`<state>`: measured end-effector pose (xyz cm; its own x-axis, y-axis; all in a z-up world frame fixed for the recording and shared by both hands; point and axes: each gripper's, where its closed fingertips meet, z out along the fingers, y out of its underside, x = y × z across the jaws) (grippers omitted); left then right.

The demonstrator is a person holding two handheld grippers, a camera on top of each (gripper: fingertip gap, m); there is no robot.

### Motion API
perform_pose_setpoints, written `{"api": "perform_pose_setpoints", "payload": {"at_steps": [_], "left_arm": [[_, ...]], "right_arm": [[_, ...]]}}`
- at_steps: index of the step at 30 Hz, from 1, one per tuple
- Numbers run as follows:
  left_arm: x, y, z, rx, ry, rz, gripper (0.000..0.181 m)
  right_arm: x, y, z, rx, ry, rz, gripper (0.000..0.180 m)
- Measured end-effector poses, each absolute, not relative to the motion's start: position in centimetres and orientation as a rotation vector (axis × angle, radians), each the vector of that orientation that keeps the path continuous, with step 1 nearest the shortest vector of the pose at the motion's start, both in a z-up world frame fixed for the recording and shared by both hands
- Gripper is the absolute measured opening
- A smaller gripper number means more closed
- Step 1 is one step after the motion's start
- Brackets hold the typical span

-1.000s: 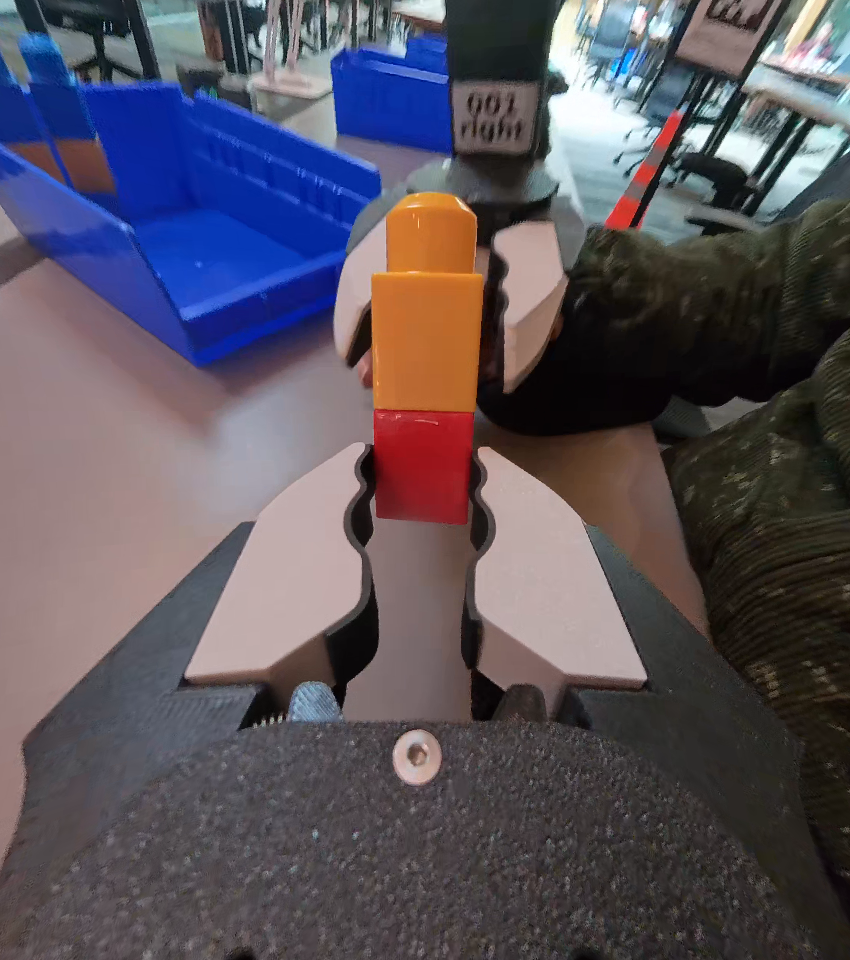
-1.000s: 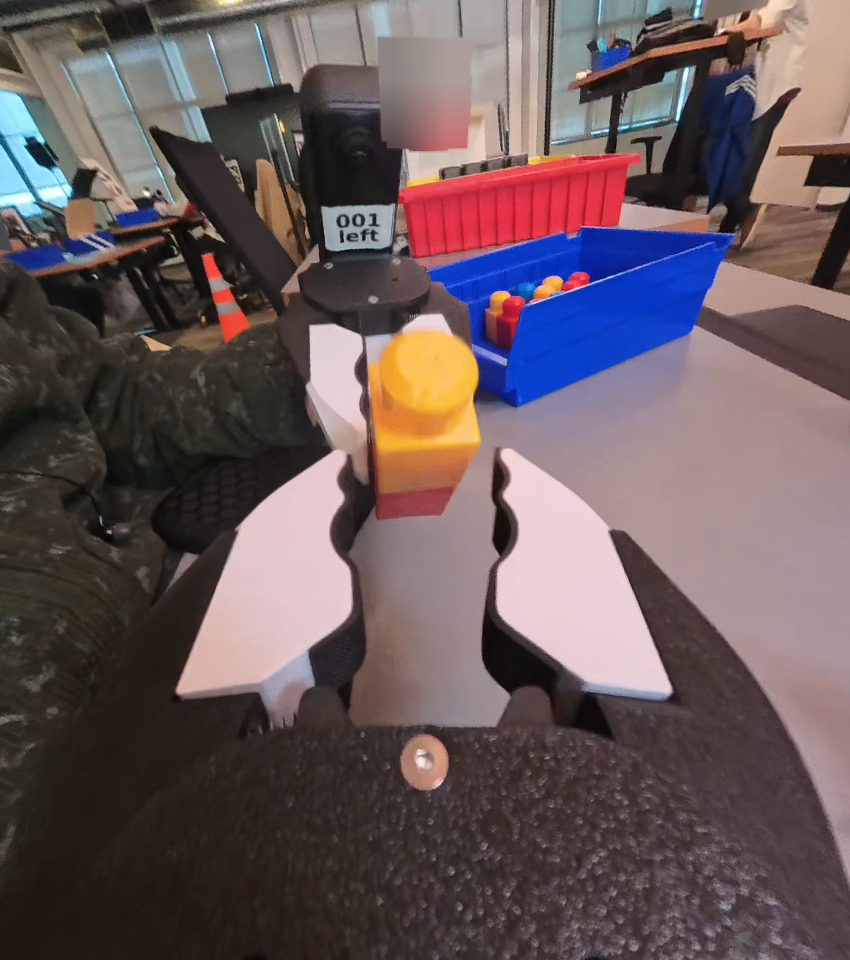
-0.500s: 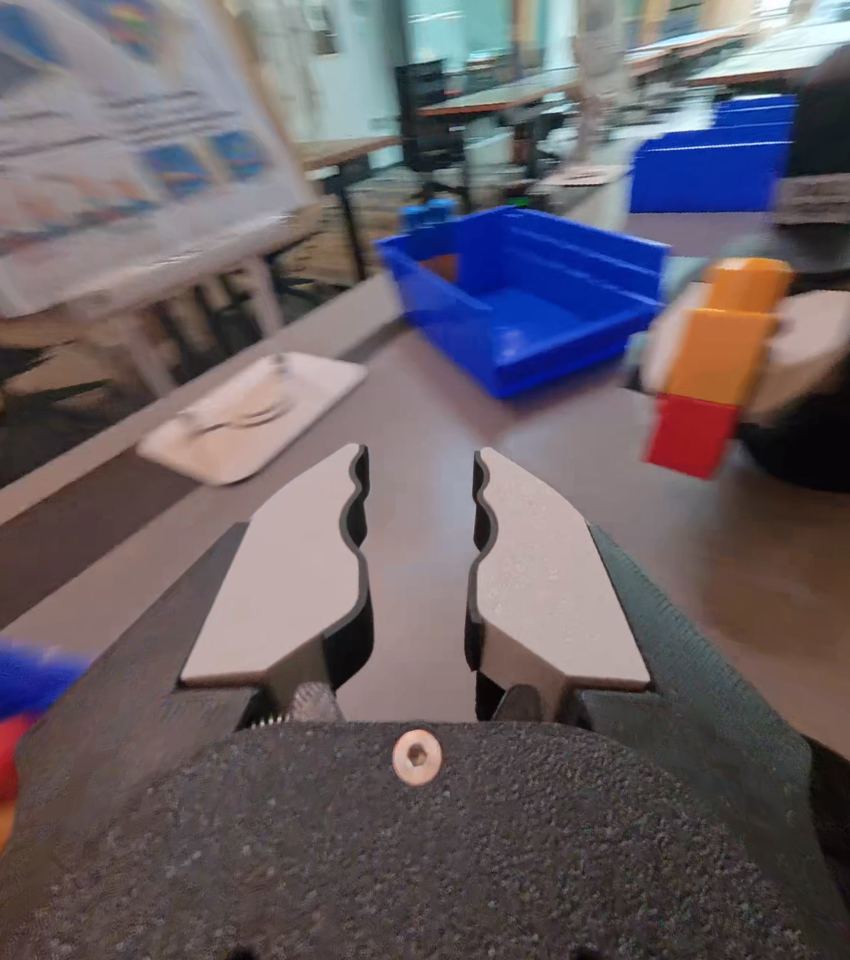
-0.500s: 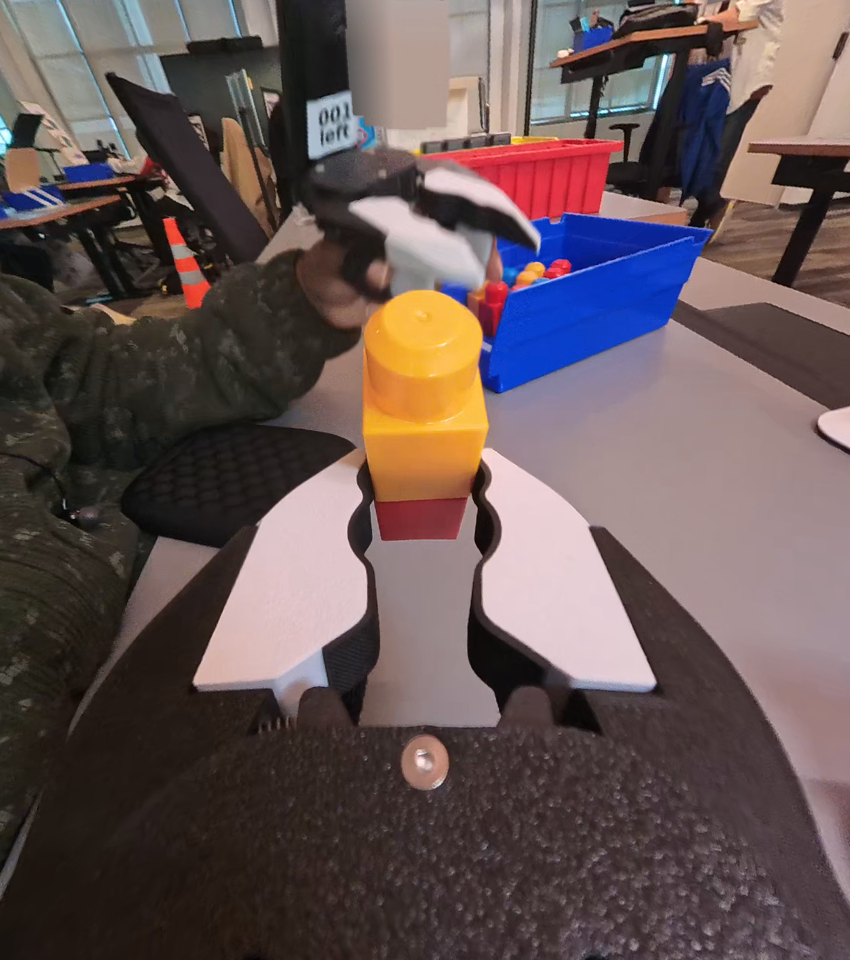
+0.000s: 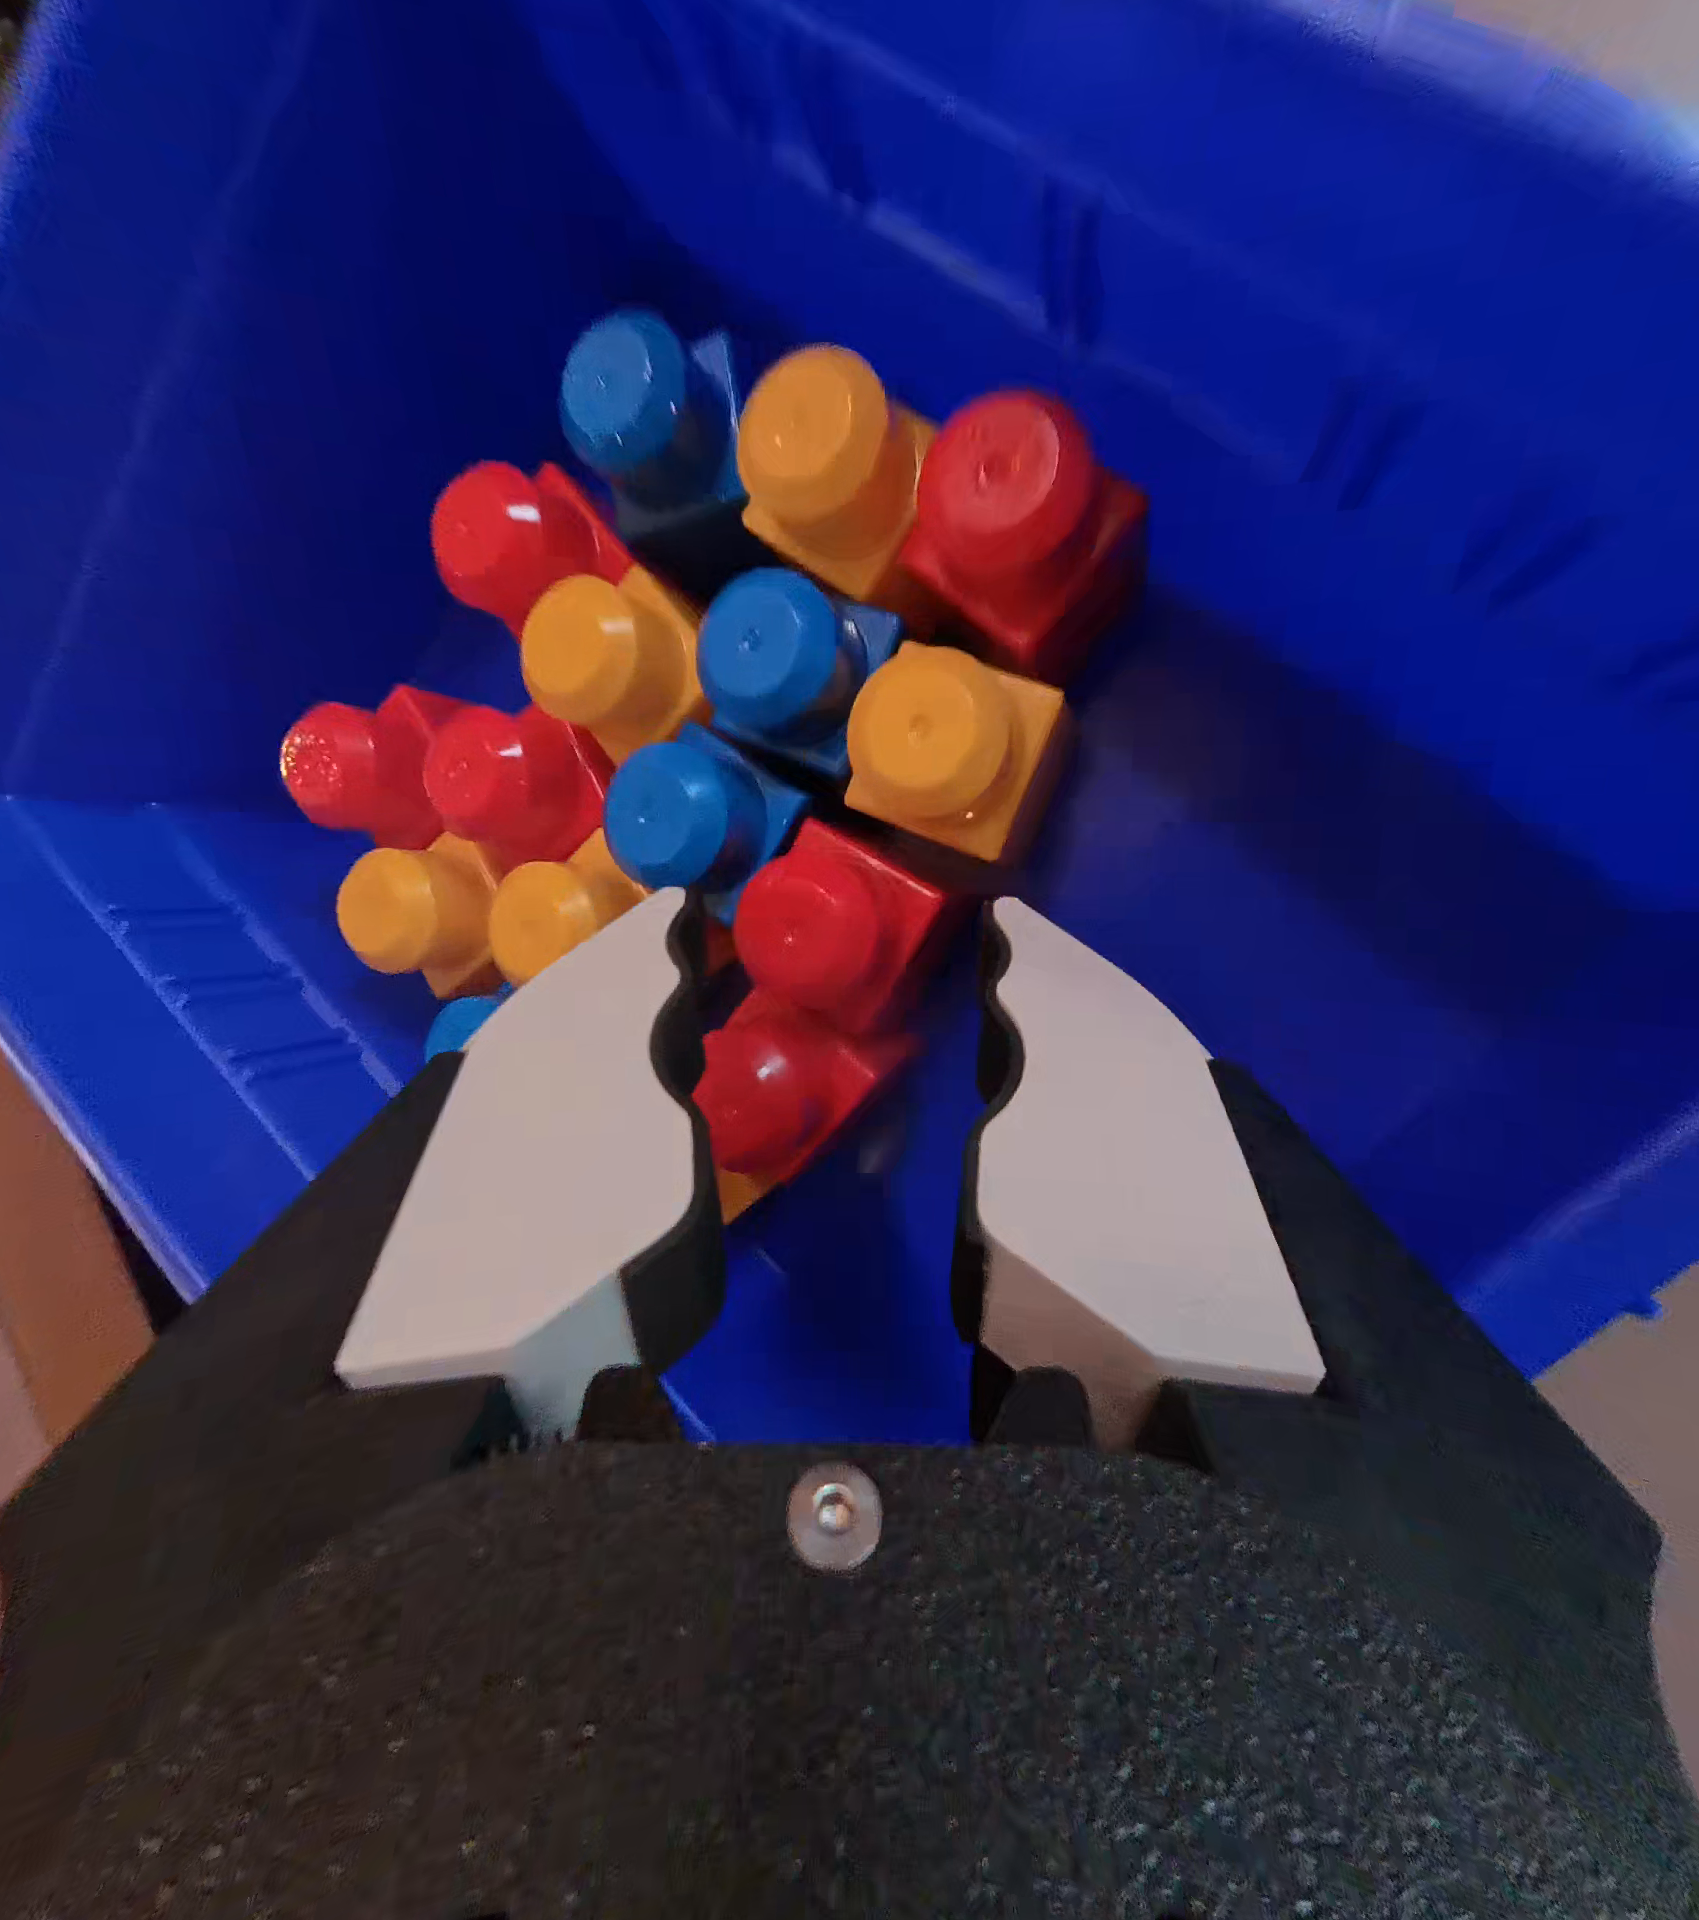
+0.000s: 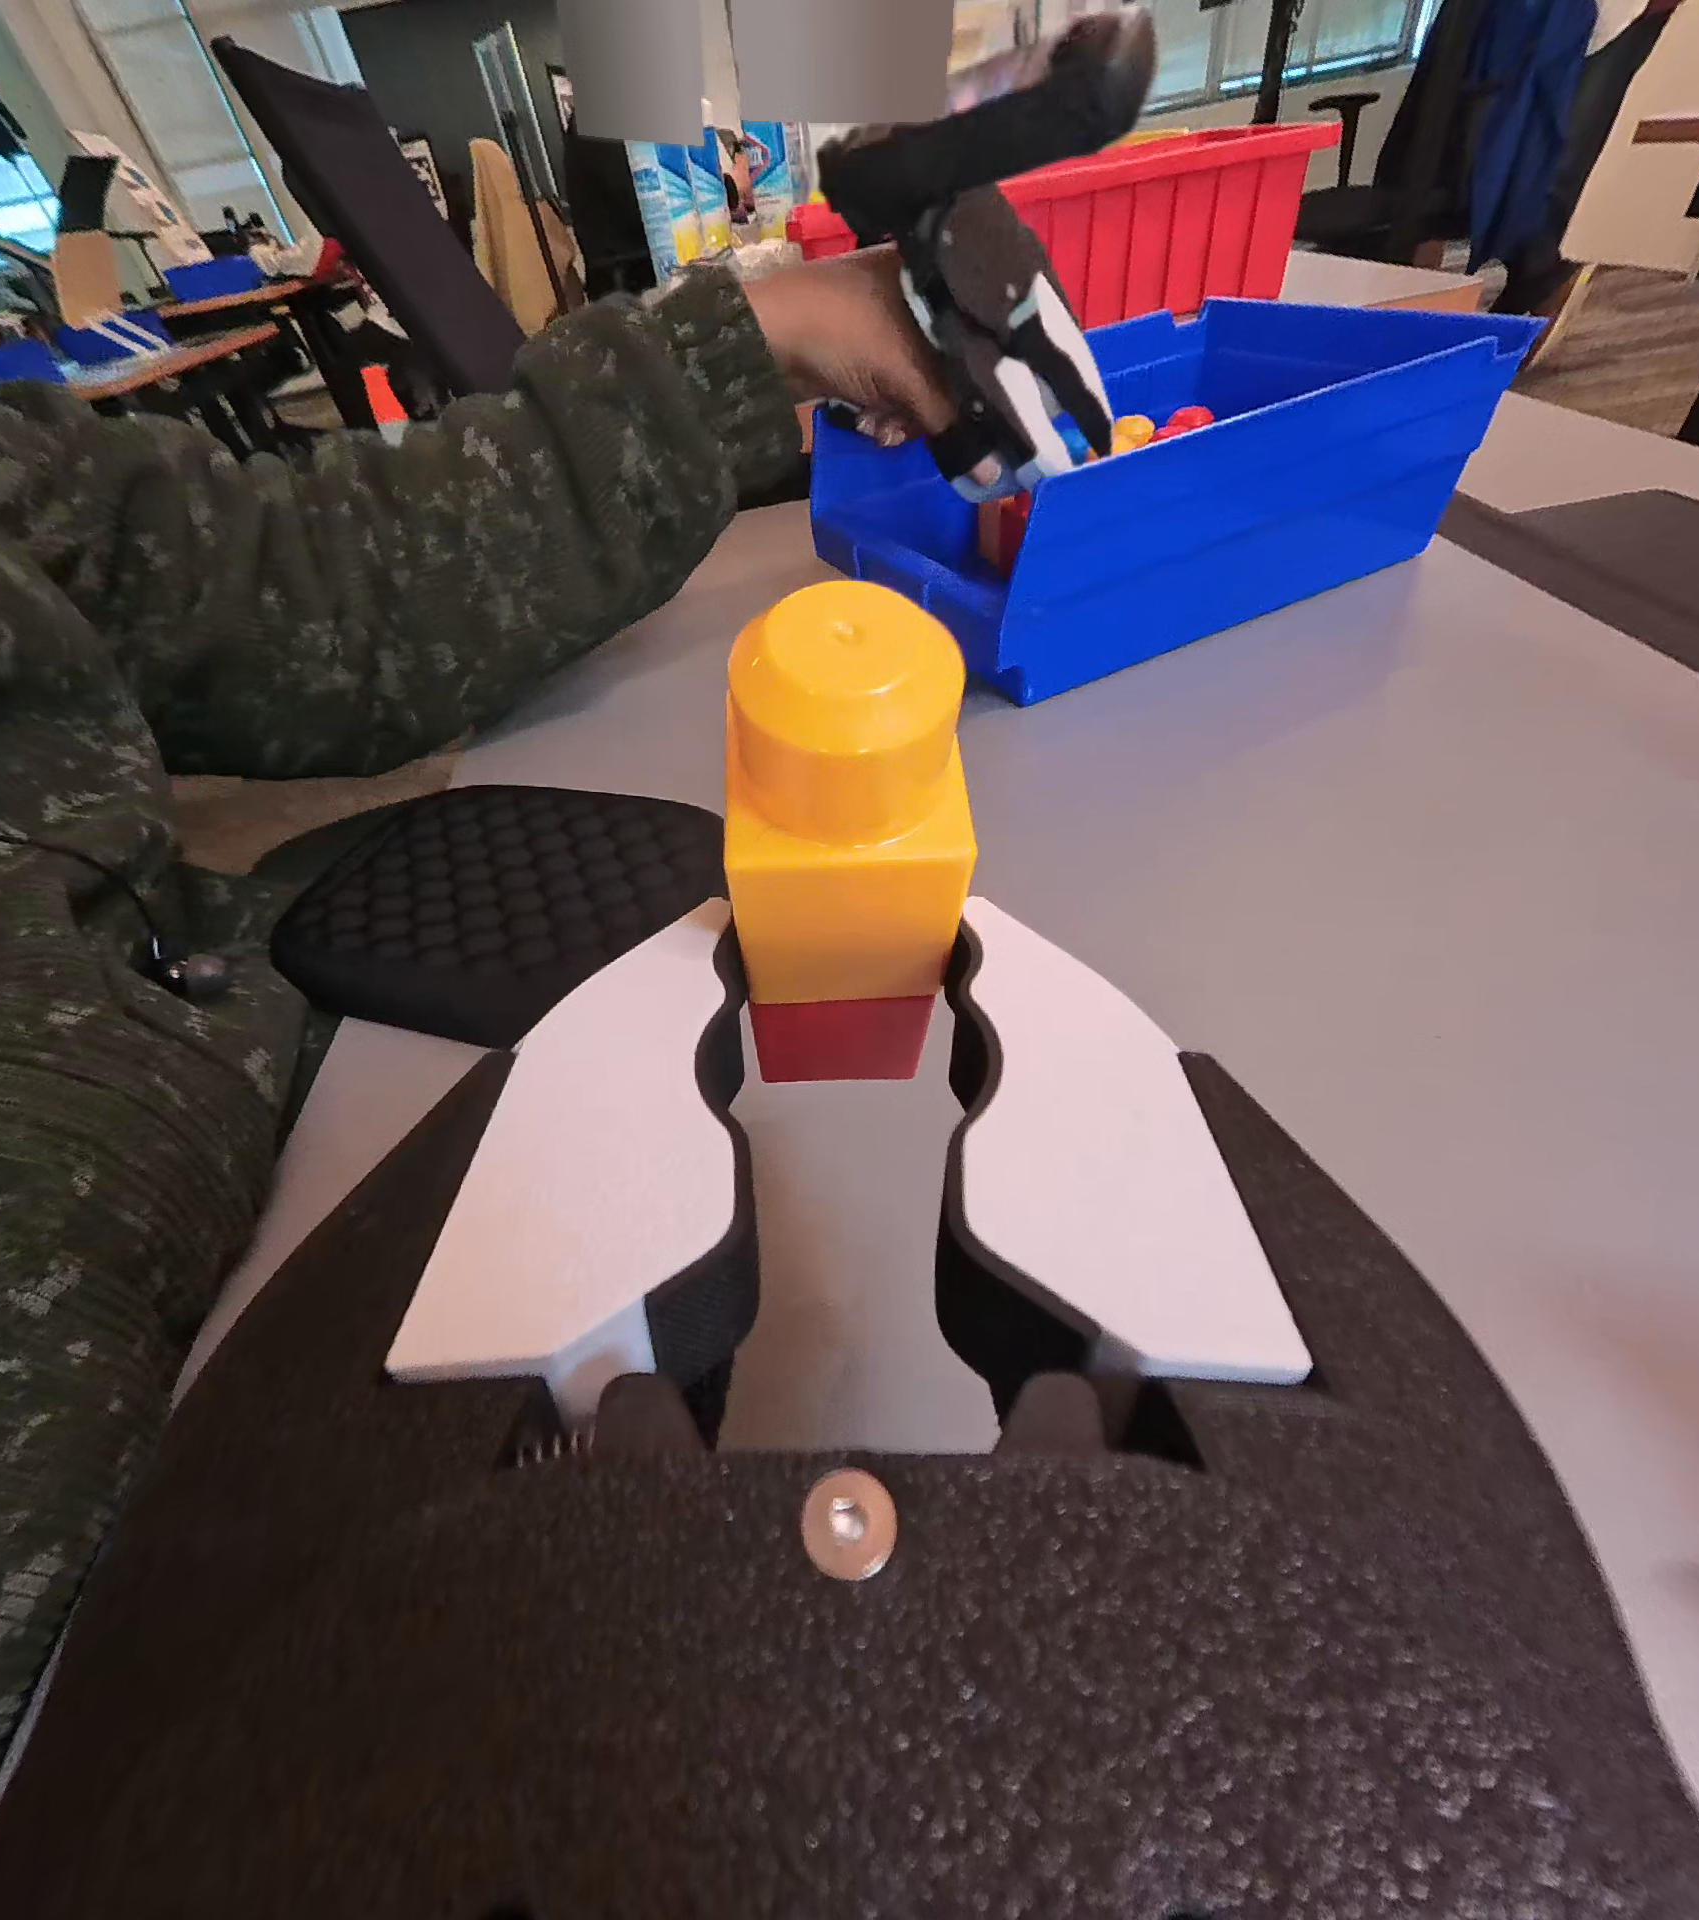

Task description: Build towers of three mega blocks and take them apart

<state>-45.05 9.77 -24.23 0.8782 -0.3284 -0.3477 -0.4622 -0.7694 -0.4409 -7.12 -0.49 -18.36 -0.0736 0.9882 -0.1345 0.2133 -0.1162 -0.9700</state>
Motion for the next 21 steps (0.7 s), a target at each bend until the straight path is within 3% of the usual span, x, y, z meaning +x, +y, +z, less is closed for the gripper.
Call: {"api": "perform_pose_setpoints", "payload": {"at_steps": [6, 12, 18, 21], "left_arm": [[-45.9, 9.9, -25.8, -2.591, 0.792, 0.496, 0.04], [-44.3, 9.7, -20.0, -2.369, 0.76, 0.547, 0.034], [-30.0, 6.1, -10.4, -1.966, 0.875, 0.011, 0.034], [-21.3, 2.9, -9.1, -1.823, 1.039, -0.236, 0.034]], "right_arm": [[-7.1, -0.8, -18.5, -1.415, -1.39, 1.263, 0.037], [-7.0, 0.1, -19.1, -1.466, -1.379, 1.19, 0.037], [-7.2, 1.8, -21.0, -1.567, -1.415, 0.887, 0.037], [-7.1, 2.2, -21.8, -1.584, -1.463, 0.689, 0.037]]}}
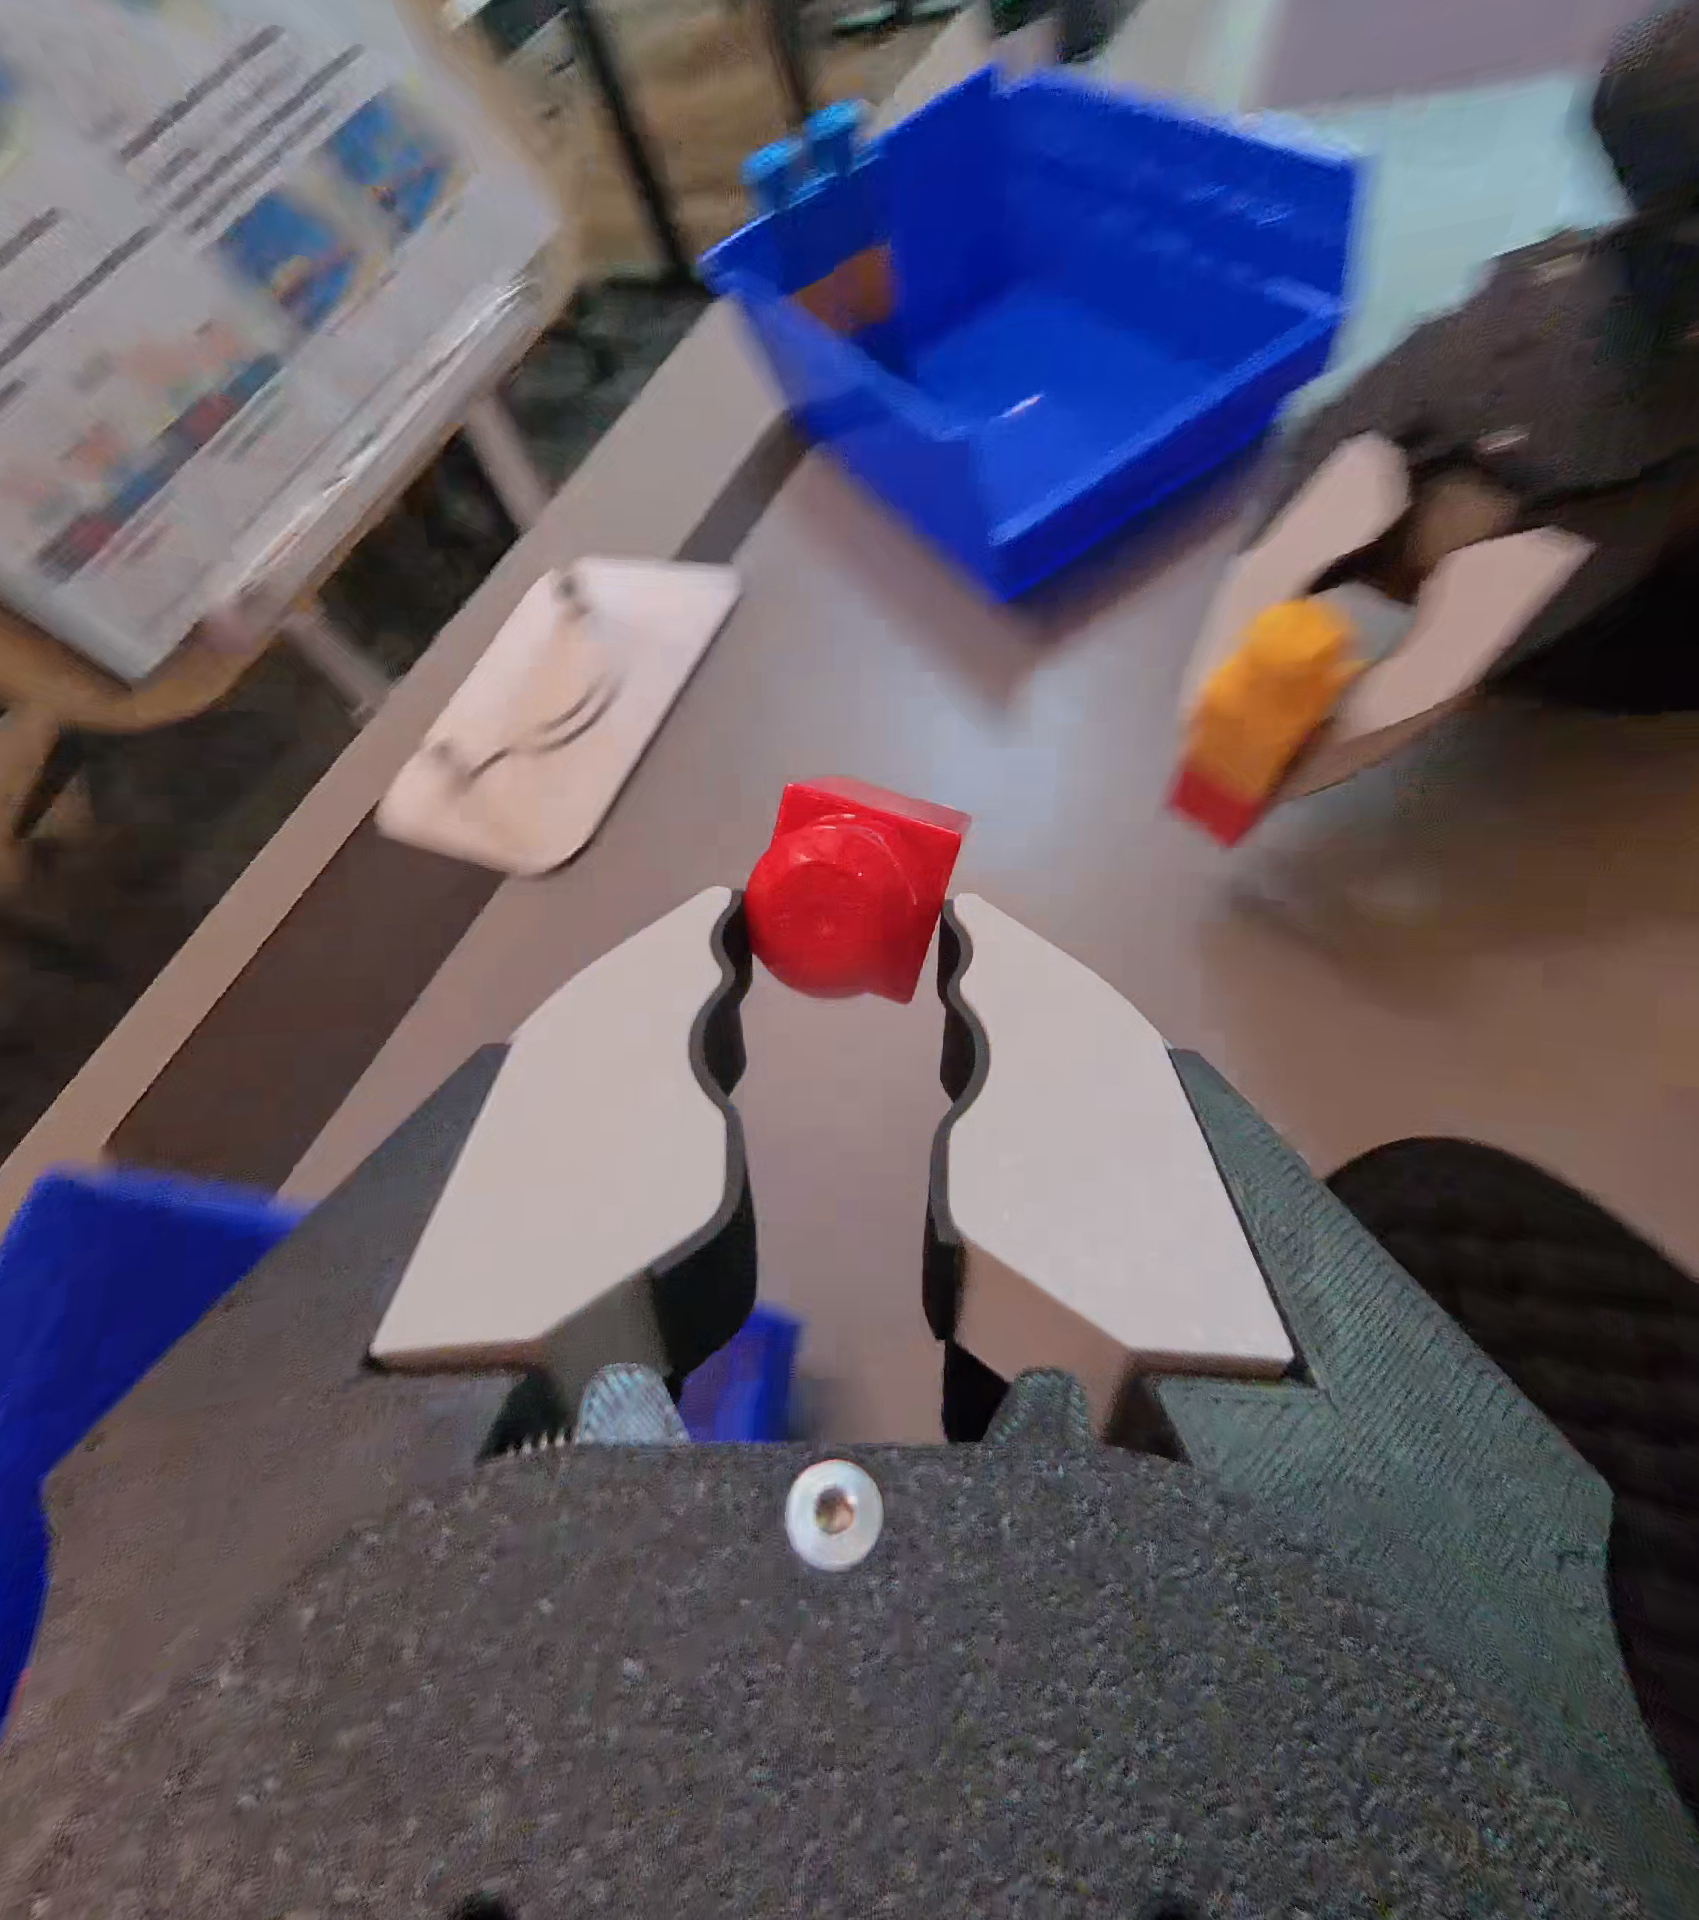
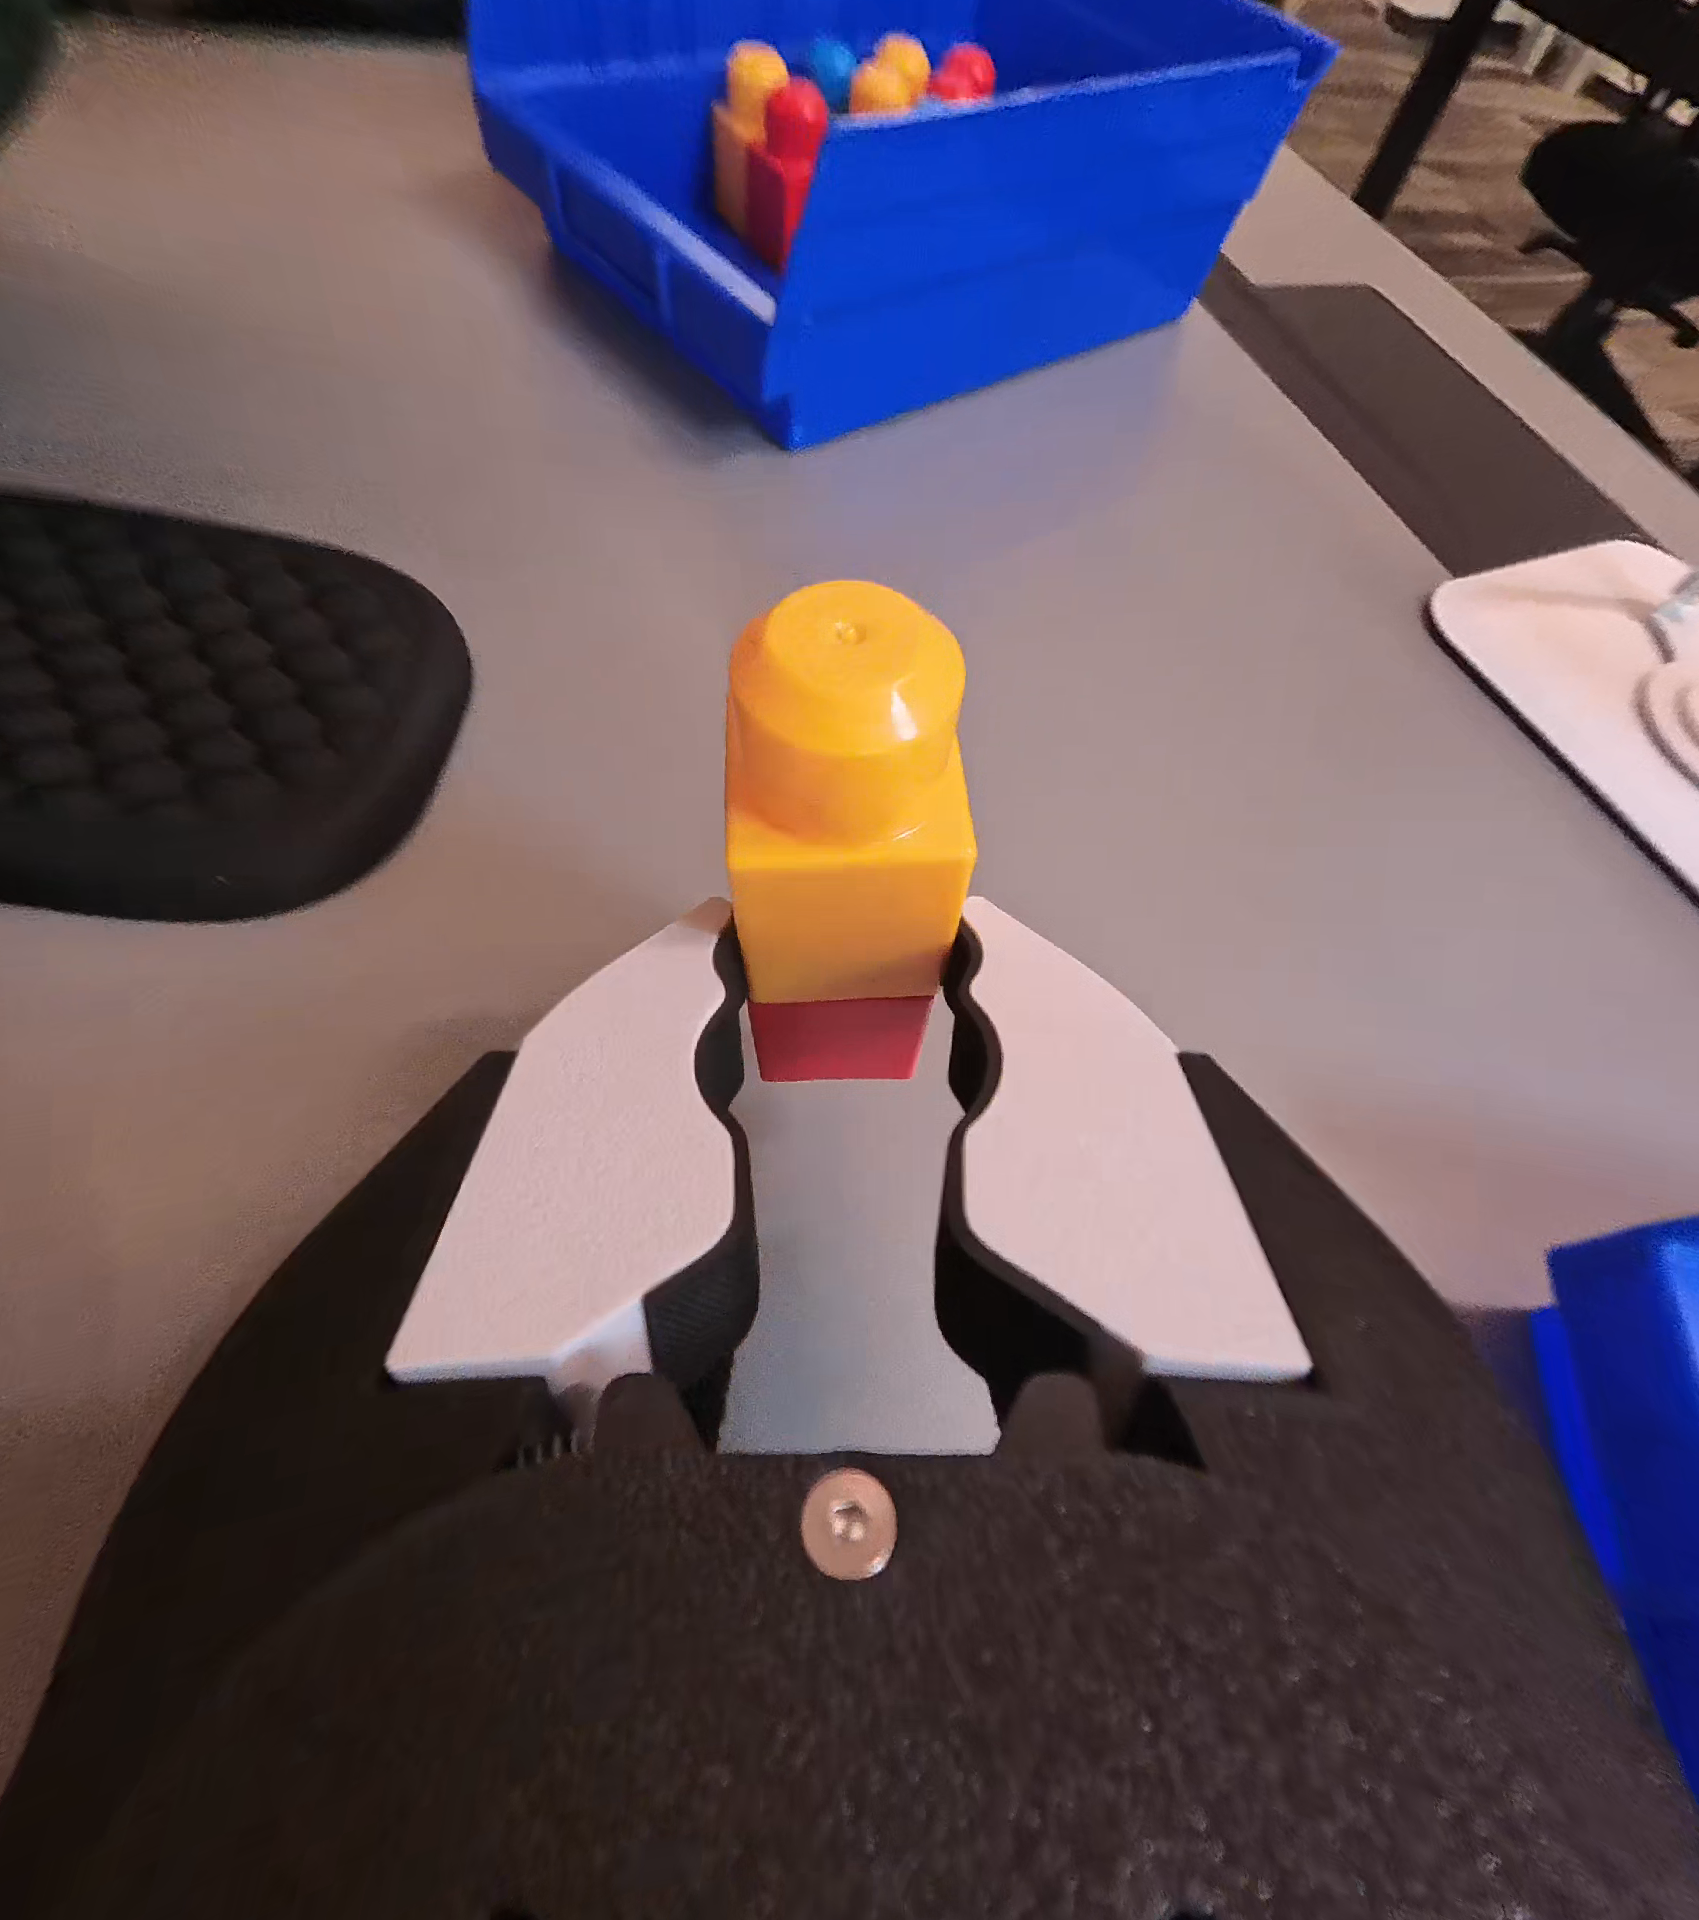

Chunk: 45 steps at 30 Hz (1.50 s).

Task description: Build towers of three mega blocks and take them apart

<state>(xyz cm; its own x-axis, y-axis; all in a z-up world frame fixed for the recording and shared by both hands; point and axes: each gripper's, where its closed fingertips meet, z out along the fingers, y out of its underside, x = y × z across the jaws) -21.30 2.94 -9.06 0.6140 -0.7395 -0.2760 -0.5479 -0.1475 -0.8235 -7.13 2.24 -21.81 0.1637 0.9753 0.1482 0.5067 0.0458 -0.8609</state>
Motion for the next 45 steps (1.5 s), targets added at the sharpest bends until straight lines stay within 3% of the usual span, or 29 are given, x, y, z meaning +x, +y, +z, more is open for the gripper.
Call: {"api": "perform_pose_setpoints", "payload": {"at_steps": [6, 13, 36, 40, 45], "left_arm": [[-11.0, 0.6, -14.0, -1.76, 1.318, -0.308, 0.034], [-8.2, 0.9, -17.3, -1.777, 1.482, -0.229, 0.034], [-6.9, -2.6, -14.3, -1.479, 1.49, -0.627, 0.033], [-6.2, -2.1, -12.8, -1.411, 1.312, -0.742, 0.061], [-5.0, -1.7, -15.9, -1.465, 1.256, -0.847, 0.054]], "right_arm": [[-6.8, 2.4, -23.3, -1.598, -1.549, 0.399, 0.037], [-6.2, 2.8, -24.3, -1.656, -1.58, 0.347, 0.036], [-7.3, -1.7, -21.2, -1.402, -1.623, 0.837, 0.036], [-7.2, -1.0, -19.6, -1.39, -1.532, 0.881, 0.037], [-7.1, -1.8, -18.8, -1.351, -1.492, 1.044, 0.036]]}}
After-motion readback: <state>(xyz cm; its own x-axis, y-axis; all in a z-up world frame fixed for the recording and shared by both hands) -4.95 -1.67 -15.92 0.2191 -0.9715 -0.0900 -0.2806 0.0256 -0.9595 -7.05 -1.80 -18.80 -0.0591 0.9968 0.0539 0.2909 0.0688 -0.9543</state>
